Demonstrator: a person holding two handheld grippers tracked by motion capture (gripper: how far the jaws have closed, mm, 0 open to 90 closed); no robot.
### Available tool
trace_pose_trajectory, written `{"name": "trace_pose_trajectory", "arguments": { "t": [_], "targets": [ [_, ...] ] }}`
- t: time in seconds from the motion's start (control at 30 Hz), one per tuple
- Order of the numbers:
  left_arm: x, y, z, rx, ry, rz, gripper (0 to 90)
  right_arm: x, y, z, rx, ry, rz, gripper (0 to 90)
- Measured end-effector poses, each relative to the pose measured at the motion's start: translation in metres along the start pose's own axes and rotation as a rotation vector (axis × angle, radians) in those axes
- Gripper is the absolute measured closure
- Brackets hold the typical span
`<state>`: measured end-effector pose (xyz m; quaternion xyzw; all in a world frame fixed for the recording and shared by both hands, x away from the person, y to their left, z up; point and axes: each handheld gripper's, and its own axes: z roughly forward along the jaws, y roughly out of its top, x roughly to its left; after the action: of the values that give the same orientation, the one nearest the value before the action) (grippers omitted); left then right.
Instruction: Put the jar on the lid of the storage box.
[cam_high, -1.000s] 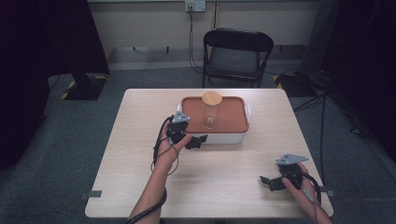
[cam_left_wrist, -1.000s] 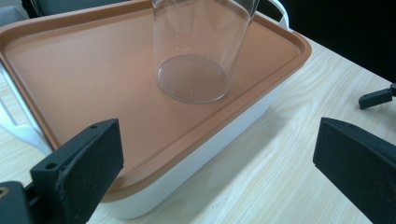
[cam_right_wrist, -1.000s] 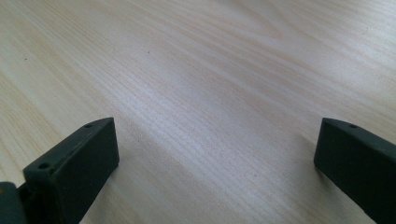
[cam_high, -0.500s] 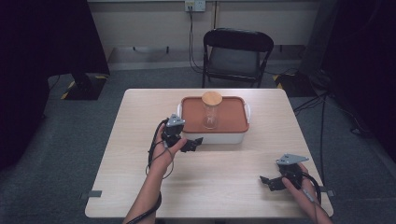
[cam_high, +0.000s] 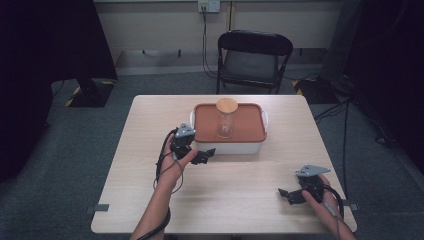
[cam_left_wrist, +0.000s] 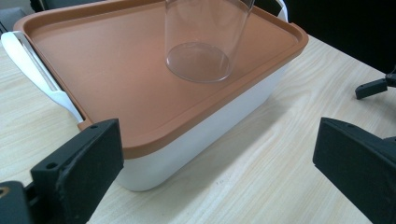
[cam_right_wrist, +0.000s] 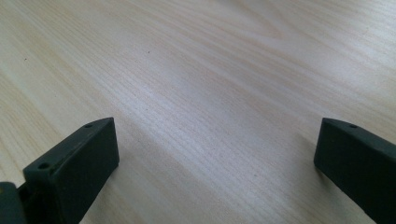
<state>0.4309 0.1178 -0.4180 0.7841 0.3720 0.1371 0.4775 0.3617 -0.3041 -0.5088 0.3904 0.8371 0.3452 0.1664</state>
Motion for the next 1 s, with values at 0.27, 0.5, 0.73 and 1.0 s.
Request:
{"name": "trace_pose_trajectory", "arguments": {
  "t": [0.27, 0.5, 0.73, 1.0],
  "targets": [
    [0.000, -0.005, -0.002, 0.007, 0.000, 0.002, 1.5, 0.000, 0.000, 0.000, 0.000, 0.000, 0.000, 0.0],
    [0.001, -0.007, -0.003, 0.007, 0.001, 0.006, 1.6, 0.000, 0.000, 0.000, 0.000, 0.000, 0.000, 0.0],
    [0.001, -0.008, -0.006, 0.004, 0.003, 0.011, 1.6, 0.000, 0.000, 0.000, 0.000, 0.000, 0.000, 0.0],
    [0.001, -0.011, -0.007, 0.007, 0.006, 0.012, 1.6, 0.000, 0.000, 0.000, 0.000, 0.000, 0.000, 0.0]
  ]
}}
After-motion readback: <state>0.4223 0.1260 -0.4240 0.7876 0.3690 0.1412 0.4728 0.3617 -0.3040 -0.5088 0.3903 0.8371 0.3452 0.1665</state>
